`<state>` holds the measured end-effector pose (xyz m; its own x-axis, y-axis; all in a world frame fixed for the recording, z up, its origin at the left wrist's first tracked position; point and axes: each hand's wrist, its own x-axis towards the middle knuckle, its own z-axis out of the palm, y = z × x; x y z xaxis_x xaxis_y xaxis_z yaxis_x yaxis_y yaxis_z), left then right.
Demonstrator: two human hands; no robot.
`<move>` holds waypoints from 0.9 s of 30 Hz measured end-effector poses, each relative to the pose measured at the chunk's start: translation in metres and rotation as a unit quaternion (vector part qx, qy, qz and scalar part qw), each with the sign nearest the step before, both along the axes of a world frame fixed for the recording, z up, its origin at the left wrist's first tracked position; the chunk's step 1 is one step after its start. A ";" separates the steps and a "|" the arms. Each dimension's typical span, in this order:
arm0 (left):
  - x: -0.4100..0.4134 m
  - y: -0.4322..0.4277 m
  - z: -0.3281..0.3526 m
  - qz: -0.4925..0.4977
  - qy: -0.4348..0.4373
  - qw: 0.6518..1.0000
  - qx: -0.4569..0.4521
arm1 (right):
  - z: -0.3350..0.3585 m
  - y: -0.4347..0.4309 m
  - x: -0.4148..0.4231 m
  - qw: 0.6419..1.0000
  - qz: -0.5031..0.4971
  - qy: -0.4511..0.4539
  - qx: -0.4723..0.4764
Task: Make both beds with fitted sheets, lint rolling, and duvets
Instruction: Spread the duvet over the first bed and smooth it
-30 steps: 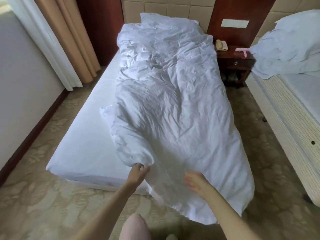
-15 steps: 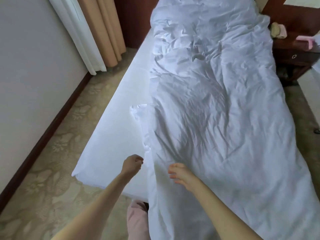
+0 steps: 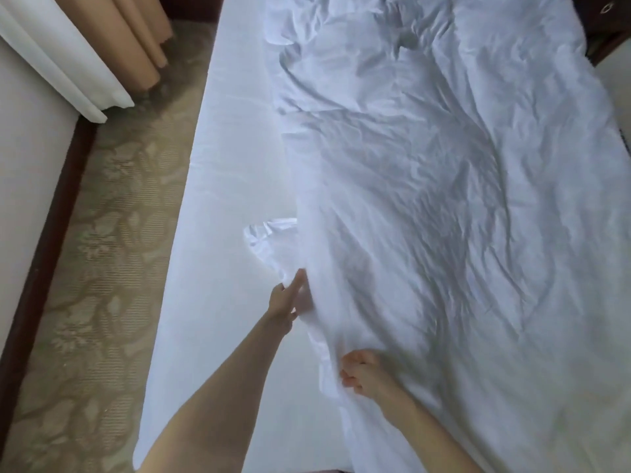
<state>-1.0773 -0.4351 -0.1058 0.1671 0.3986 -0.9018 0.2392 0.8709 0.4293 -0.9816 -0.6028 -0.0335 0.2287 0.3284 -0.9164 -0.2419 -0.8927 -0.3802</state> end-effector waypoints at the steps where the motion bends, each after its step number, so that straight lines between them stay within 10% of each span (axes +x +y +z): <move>1: 0.004 0.003 0.000 0.015 -0.001 1.000 -0.007 | 0.001 0.001 0.000 1.000 -0.002 -0.004 0.000; 27: -0.166 -0.176 0.242 -0.013 -0.016 0.927 0.374 | 0.161 -0.199 -0.139 0.994 -0.012 -0.012 0.109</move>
<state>-1.2438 -0.6114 0.1359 0.2070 0.9060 -0.3692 0.2319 0.3212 0.9182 -1.1201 -0.8022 0.1270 0.2602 0.5134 -0.8177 -0.2508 -0.7819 -0.5707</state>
